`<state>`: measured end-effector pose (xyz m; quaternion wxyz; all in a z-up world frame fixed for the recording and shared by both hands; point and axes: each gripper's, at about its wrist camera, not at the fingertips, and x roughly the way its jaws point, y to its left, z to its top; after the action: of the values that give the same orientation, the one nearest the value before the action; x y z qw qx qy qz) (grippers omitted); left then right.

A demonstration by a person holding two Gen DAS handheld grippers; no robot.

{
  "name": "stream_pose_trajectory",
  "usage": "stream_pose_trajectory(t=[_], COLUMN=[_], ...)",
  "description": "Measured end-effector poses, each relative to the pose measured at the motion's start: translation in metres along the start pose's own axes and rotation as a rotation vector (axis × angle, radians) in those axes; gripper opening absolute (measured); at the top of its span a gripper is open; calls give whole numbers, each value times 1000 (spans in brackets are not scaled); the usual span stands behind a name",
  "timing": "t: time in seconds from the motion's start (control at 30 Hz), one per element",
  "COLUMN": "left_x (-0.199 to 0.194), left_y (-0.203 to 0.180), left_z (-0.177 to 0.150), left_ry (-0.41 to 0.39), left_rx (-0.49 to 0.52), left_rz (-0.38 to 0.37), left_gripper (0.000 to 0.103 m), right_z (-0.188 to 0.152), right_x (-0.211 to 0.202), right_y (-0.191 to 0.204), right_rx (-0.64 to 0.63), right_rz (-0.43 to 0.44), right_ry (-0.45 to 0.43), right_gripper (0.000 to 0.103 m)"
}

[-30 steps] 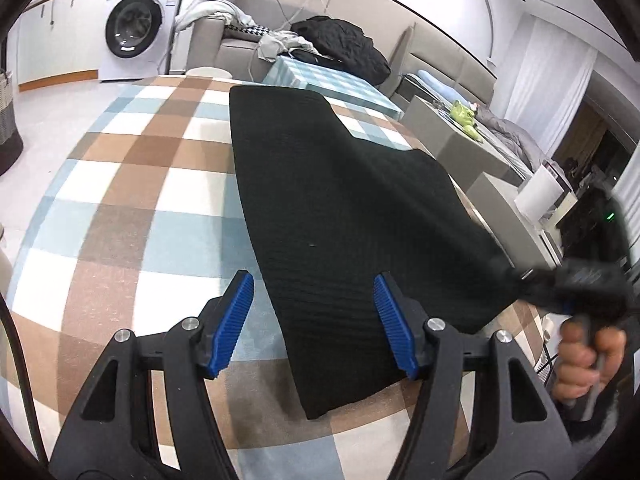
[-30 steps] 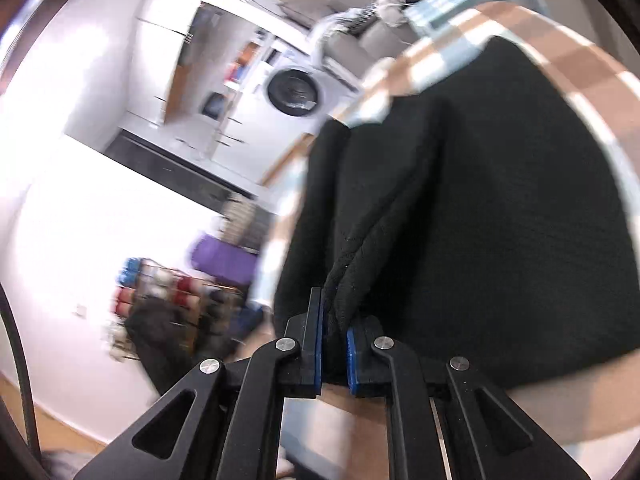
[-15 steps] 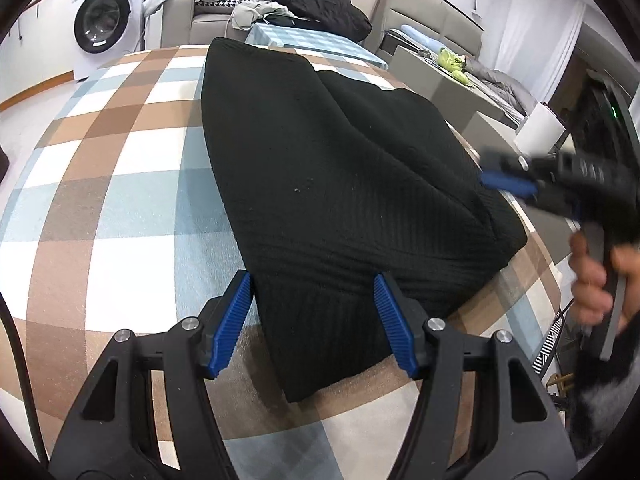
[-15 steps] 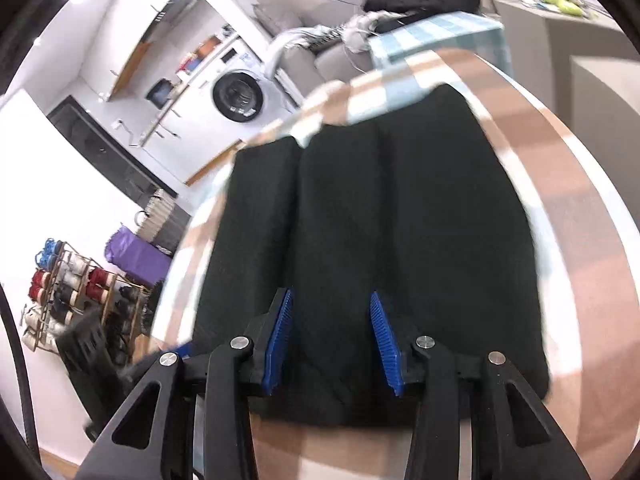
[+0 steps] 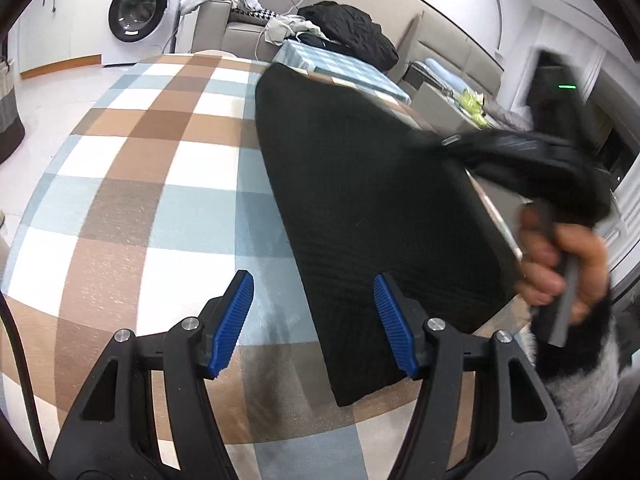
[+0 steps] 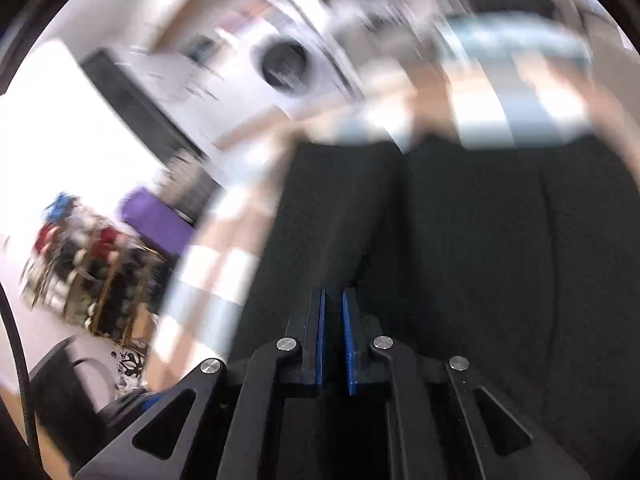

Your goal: Fold small clothes

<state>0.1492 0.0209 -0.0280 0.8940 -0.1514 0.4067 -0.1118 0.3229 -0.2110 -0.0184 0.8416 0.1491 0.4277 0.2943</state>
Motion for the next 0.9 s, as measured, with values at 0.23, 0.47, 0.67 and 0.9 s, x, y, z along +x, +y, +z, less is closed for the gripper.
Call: stream_pose_trajectory(t=[0.23, 0.47, 0.67, 0.9], left_x=[15, 24, 24, 12], left_y=[-11, -12, -8, -18], left_z=[-1, -14, -15, -8], left_ry=[38, 78, 80, 61], left_rx=[47, 66, 53, 82], left_rz=[-5, 20, 19, 15], left_gripper=[60, 60, 60, 60], right_z=[-11, -41, -84, -91], right_x=[-28, -19, -47, -82], right_y=[-11, -42, -26, 0], right_rx=[-9, 149, 77, -36], right_rz=[-238, -50, 61, 96], right_ry=[2, 97, 141, 50], right_gripper=[8, 37, 43, 5])
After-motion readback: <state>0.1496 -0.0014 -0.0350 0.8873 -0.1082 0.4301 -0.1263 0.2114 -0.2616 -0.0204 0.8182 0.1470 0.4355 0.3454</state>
